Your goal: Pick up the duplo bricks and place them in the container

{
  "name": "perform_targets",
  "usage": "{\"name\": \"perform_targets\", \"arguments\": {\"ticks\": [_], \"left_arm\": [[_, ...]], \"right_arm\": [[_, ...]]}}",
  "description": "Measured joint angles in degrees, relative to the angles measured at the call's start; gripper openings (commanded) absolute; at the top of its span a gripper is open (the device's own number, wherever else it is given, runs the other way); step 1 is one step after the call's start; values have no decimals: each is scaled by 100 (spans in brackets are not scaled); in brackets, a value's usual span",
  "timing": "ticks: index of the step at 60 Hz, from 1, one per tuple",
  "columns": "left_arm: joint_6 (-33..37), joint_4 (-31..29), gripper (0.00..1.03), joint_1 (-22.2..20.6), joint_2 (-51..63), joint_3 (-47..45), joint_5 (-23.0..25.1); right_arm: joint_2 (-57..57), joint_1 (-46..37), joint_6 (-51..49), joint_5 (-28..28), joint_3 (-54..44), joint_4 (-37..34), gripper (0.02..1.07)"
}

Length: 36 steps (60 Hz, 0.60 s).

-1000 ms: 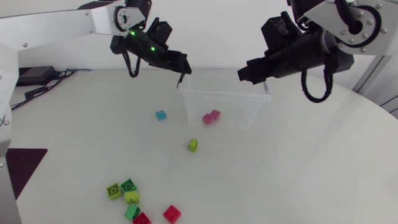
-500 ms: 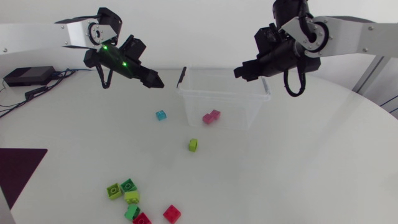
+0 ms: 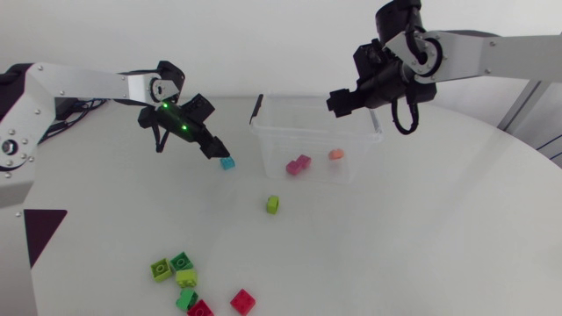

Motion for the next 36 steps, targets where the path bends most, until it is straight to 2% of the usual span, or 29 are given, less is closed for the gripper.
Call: {"name": "perform_targets", "arguments": {"ticks": [12,29,36], "left_arm": [[315,2,96,68,487,83,-101],[566,46,96,70,859,448,-120],[651,48,85,70,992,584,-120]], "right_arm": [[-931,365,-39,7,-487,-96,97],[-1853,1257,-304,-13,-1816,-177,97],[-1967,1495,-387,-74,-2264,-170,97]]}}
